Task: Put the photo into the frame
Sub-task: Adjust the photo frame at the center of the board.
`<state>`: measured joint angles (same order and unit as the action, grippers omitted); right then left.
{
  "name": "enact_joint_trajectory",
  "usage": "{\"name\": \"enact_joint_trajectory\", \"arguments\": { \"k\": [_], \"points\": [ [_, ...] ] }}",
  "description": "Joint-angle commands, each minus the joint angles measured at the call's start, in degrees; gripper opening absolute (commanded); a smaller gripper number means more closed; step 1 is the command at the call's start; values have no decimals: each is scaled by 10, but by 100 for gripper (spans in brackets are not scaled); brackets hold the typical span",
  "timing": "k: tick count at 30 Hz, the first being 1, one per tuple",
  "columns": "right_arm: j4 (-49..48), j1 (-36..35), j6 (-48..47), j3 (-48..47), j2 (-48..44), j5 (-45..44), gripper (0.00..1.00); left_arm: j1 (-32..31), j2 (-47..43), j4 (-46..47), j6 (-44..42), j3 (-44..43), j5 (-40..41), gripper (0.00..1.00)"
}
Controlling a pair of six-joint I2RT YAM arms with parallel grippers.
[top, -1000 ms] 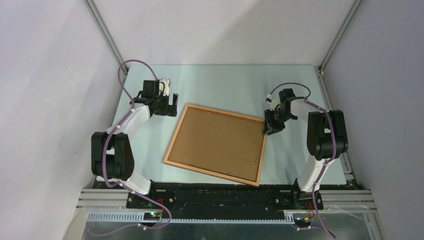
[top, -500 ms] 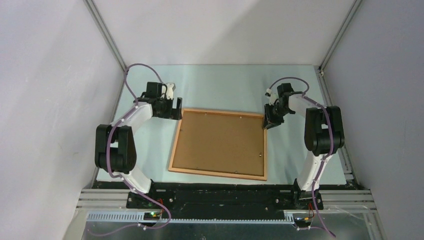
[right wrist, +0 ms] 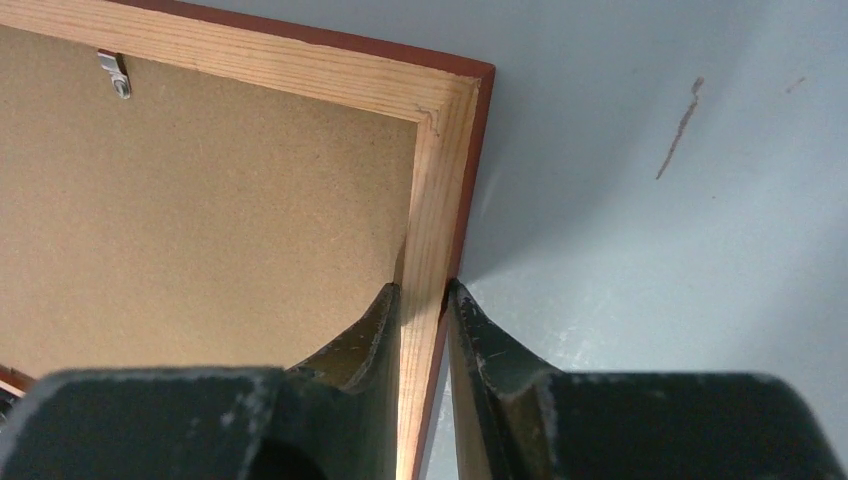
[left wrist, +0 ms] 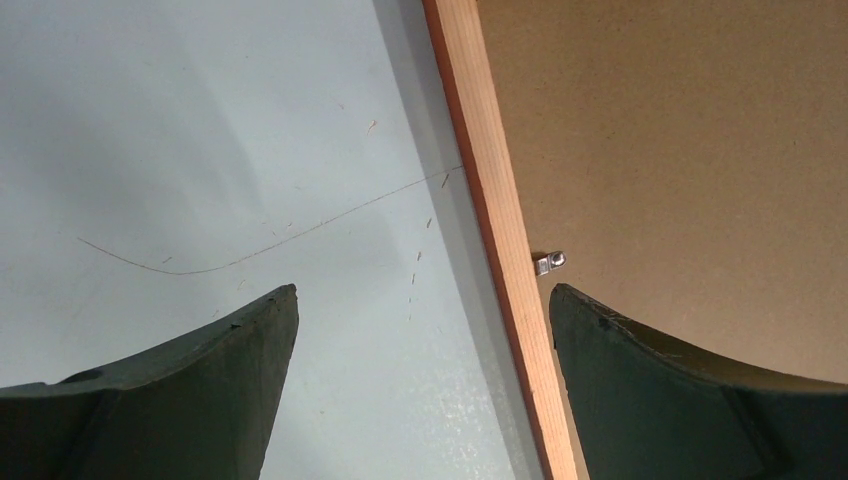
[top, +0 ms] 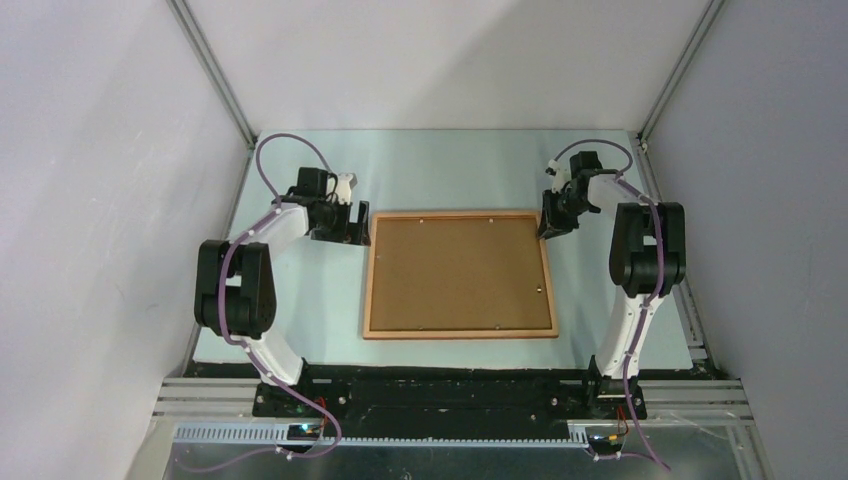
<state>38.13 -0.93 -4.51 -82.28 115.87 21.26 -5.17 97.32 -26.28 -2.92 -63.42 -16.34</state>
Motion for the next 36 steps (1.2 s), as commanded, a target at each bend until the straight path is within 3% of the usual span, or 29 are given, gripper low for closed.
{"name": "enact_joint_trajectory", "arguments": {
  "k": [1, 22, 28, 36],
  "points": [
    [-11, 4, -3, -16, 3, 13, 0, -3, -2, 1, 5, -19, -8, 100],
    [-32, 23, -21, 33, -31, 13, 0, -30, 33, 1, 68, -34, 19, 99],
    [-25, 29, -28, 42, -38, 20, 0, -53, 67, 2, 79, -65, 37, 95],
    [-19, 33, -39, 42, -42, 21, 0, -60, 120, 2, 100, -106, 35, 79]
  ]
}}
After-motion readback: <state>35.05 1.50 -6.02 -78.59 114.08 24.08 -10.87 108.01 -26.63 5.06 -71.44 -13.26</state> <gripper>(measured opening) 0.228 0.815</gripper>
